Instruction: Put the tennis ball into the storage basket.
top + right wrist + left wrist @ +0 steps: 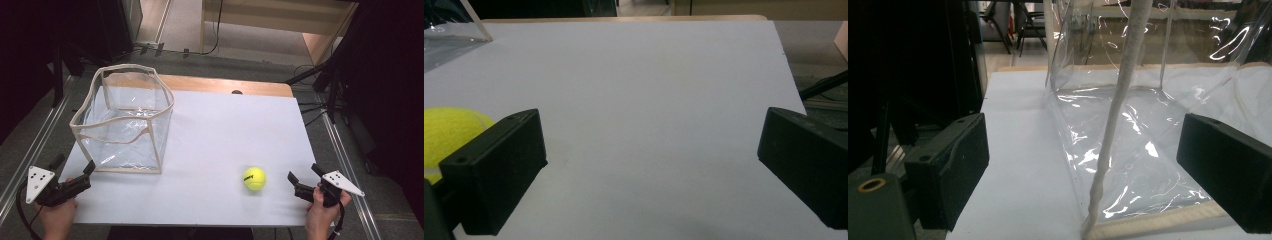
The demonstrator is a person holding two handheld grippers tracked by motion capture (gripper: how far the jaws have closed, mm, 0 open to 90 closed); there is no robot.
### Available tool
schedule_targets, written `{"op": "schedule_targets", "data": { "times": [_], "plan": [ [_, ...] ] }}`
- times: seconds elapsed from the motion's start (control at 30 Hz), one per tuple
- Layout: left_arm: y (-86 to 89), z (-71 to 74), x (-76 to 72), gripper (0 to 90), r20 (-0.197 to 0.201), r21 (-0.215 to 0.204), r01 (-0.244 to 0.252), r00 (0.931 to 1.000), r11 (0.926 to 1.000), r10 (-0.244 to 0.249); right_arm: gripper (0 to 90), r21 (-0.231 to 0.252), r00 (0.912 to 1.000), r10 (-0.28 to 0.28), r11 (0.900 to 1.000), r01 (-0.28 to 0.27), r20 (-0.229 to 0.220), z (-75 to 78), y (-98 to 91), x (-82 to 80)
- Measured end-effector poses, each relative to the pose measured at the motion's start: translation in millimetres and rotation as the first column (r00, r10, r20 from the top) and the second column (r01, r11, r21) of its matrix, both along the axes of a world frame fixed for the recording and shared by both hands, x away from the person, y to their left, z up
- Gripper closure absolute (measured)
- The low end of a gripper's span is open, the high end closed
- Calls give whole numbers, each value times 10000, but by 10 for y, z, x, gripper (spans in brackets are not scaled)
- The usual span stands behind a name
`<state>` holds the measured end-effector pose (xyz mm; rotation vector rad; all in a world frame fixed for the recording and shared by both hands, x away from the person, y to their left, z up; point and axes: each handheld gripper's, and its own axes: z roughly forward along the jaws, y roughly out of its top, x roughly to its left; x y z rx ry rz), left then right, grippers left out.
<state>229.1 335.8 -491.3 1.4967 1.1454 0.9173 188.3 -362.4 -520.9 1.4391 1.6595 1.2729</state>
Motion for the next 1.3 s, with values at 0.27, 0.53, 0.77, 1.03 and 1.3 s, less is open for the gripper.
{"op": "schedule_targets", "data": {
  "times": [0.27,0.53,0.77,1.03,1.3],
  "plan": [
    [-6,-3,0,69,-17,44,-22,10000,10000,22,0,84,9999,96,9999,-95,-128,57,6,-7],
    [-5,1,11,69,-25,3,-146,9999,9999,146,0,-232,9977,630,9977,-636,-266,213,82,4],
    [-20,0,20,69,-2,97,-194,9998,9998,194,0,-611,9895,1230,9899,-1277,-754,364,202,20],
    [-19,0,19,69,-19,100,-119,9999,9999,119,0,-782,9792,1802,9791,-1877,-934,473,306,47],
    [-15,1,19,69,-29,63,-71,10000,10000,71,0,-1021,9639,2420,9620,-2532,-1108,537,419,115]
  ]
}}
